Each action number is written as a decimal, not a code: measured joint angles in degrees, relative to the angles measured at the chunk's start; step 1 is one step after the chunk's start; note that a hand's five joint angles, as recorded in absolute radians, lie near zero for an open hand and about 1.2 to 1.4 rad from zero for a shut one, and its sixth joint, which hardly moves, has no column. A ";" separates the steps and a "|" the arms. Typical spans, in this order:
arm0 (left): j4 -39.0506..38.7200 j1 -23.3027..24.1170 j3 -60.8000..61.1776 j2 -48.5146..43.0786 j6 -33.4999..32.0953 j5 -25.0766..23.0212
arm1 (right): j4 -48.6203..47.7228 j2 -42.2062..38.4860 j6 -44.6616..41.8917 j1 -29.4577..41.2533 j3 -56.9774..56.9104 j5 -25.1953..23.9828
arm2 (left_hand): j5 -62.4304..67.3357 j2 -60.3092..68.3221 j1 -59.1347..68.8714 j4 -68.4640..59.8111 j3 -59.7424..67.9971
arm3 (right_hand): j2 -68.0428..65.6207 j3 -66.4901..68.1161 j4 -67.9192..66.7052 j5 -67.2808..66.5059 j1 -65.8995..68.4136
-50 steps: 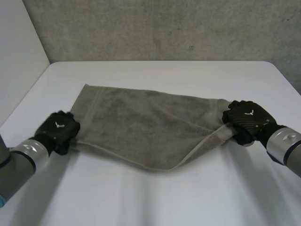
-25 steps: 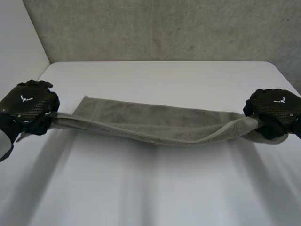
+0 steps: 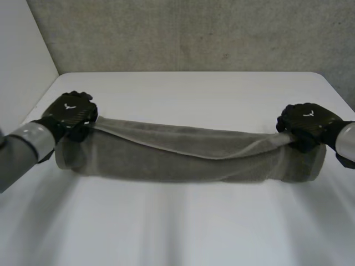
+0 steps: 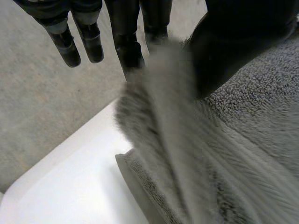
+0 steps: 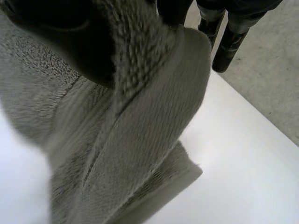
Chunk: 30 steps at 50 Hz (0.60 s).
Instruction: Fold the towel.
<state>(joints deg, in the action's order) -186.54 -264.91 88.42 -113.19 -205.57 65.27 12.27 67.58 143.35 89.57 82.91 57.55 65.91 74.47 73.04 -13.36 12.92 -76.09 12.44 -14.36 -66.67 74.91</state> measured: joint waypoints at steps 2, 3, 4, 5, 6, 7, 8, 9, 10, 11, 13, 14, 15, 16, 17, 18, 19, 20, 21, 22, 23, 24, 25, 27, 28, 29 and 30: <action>0.01 0.79 -3.46 -3.73 -0.05 1.00 | -2.25 -1.55 1.45 0.54 -1.03 0.18 | 0.00 0.00 0.00 0.00 0.00 | 0.00 0.00 0.00 0.00 0.00; 0.03 1.35 -6.06 -6.35 -0.10 1.71 | -4.17 -2.60 2.61 0.96 -1.70 0.36 | 0.00 0.00 0.00 0.00 0.00 | 0.00 0.00 0.00 0.00 0.00; 0.04 1.66 -7.54 -7.82 -0.14 2.08 | -5.13 -3.07 3.19 1.16 -1.98 0.47 | 0.00 0.00 0.00 0.00 0.00 | 0.00 0.00 0.00 0.00 0.00; 0.04 2.13 -9.85 -10.04 -0.21 2.62 | -7.30 -4.04 4.42 1.60 -2.50 0.78 | 0.00 0.00 0.00 0.00 0.00 | 0.00 0.00 0.00 0.00 0.00; 0.05 2.63 -12.47 -12.50 -0.28 3.16 | -9.55 -4.95 5.60 2.05 -2.91 1.24 | 0.00 0.00 0.00 0.00 0.00 | 0.00 0.00 0.00 0.00 0.00; 0.05 2.83 -13.59 -13.54 -0.30 3.38 | -10.40 -5.29 6.01 2.21 -3.05 1.45 | 0.00 0.00 0.00 0.00 0.00 | 0.00 0.00 0.00 0.00 0.00; 0.04 3.19 -15.70 -15.44 -0.35 3.75 | -12.34 -6.09 6.92 2.59 -3.33 1.93 | 0.00 0.00 0.00 0.00 0.00 | 0.00 0.00 0.00 0.00 0.00; 0.05 3.48 -17.54 -17.08 -0.38 4.02 | -14.09 -6.88 7.66 2.96 -3.56 2.41 | 0.00 0.00 0.00 0.00 0.00 | 0.00 0.00 0.00 0.00 0.00; 0.05 3.61 -18.39 -17.81 -0.39 4.13 | -15.02 -7.35 8.02 3.16 -3.69 2.69 | 0.00 0.00 0.00 0.00 0.00 | 0.00 0.00 0.00 0.00 0.00; 0.02 3.83 -19.72 -19.02 -0.42 4.26 | -16.19 -8.06 8.44 3.44 -3.86 3.08 | 0.00 0.00 0.00 0.00 0.00 | 0.00 0.00 0.00 0.00 0.00; -0.11 4.22 -21.76 -20.86 -0.46 4.36 | -18.20 -9.80 9.04 3.99 -4.32 3.81 | 0.00 0.00 0.00 0.00 0.00 | 0.00 0.00 0.00 0.00 0.00; -0.20 4.35 -22.23 -21.32 -0.47 4.34 | -18.55 -10.31 9.13 4.11 -4.47 3.96 | 0.00 0.00 0.00 0.00 0.00 | 0.00 0.00 0.00 0.00 0.00; -0.38 4.56 -22.89 -22.02 -0.49 4.31 | -19.16 -11.42 9.23 4.32 -4.76 4.26 | 0.00 0.00 0.00 0.00 0.00 | 0.00 0.00 0.00 -0.01 0.00; -0.60 4.72 -23.26 -22.48 -0.50 4.28 | -19.54 -12.45 9.24 4.48 -5.09 4.48 | 0.00 0.00 0.00 0.00 0.00 | 0.00 0.00 0.00 -0.01 0.00; -0.75 4.80 -23.43 -22.68 -0.51 4.25 | -19.66 -12.88 9.22 4.53 -5.24 4.58 | 0.00 0.00 0.00 0.00 0.00 | 0.00 0.00 0.00 -0.01 0.00; -1.15 4.94 -23.63 -23.02 -0.52 4.21 | -19.83 -13.88 9.18 4.62 -5.54 4.78 | 0.00 0.00 0.00 0.00 0.00 | 0.00 0.00 0.00 -0.02 0.00; -1.62 5.04 -23.68 -23.31 -0.53 4.18 | -19.95 -14.73 9.13 4.68 -5.86 4.94 | 0.00 0.00 0.00 0.00 0.00 | 0.00 0.00 0.00 -0.01 0.00; -1.85 5.08 -23.68 -23.43 -0.53 4.17 | -19.97 -15.14 9.09 4.70 -6.01 5.02 | 0.00 0.00 0.00 0.00 0.00 | 0.00 0.00 0.00 -0.01 0.00; -2.60 5.17 -23.66 -23.69 -0.54 4.16 | -20.01 -15.98 9.02 4.75 -6.38 5.17 | 0.00 0.00 0.00 0.00 0.00 | 0.00 0.00 0.00 -0.02 0.00; -3.31 5.23 -23.59 -23.89 -0.54 4.17 | -19.98 -16.64 8.96 4.77 -6.69 5.29 | 0.00 0.00 0.00 0.00 0.00 | 0.00 0.00 0.00 -0.02 0.00; -3.66 5.25 -23.56 -23.98 -0.54 4.18 | -19.97 -17.03 8.92 4.78 -6.90 5.36 | 0.00 0.00 0.00 0.00 0.00 | 0.00 0.00 0.00 -0.02 0.00; -4.49 5.30 -23.46 -24.21 -0.54 4.20 | -19.94 -17.63 8.88 4.78 -7.25 5.48 | 0.00 0.00 0.00 0.00 0.00 | 0.00 0.00 0.00 -0.02 0.00; -4.89 5.32 -23.42 -24.33 -0.54 4.21 | -19.92 -17.94 8.86 4.78 -7.42 5.55 | 0.00 0.00 0.00 0.00 0.00 | 0.00 0.00 0.00 -0.02 0.00; -6.16 5.37 -23.31 -24.73 -0.54 4.26 | -19.88 -18.81 8.83 4.77 -8.02 5.83 | 0.00 0.00 0.00 0.00 0.00 | 0.00 0.00 0.00 -0.02 0.00; -6.40 5.37 -23.29 -24.82 -0.54 4.28 | -19.88 -18.96 8.82 4.77 -8.13 5.90 | 0.00 0.00 0.00 0.00 0.00 | 0.00 0.00 0.00 -0.02 0.00; -7.02 5.39 -23.24 -25.05 -0.54 4.30 | -19.84 -19.30 8.81 4.77 -8.35 6.09 | 0.00 0.00 0.00 0.00 0.00 | 0.00 0.00 0.00 -0.01 0.00; -7.46 5.40 -23.20 -25.24 -0.54 4.31 | -19.85 -19.54 8.81 4.76 -8.56 6.30 | 0.00 0.00 0.00 0.00 0.00 | 2.65 0.00 0.00 2.77 -2.57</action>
<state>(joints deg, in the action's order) -194.00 -259.51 65.22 -138.44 -206.11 69.58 -7.58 48.04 152.15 94.33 74.35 63.85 65.91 74.47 73.04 -13.36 12.92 -73.44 12.44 -14.37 -63.90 72.34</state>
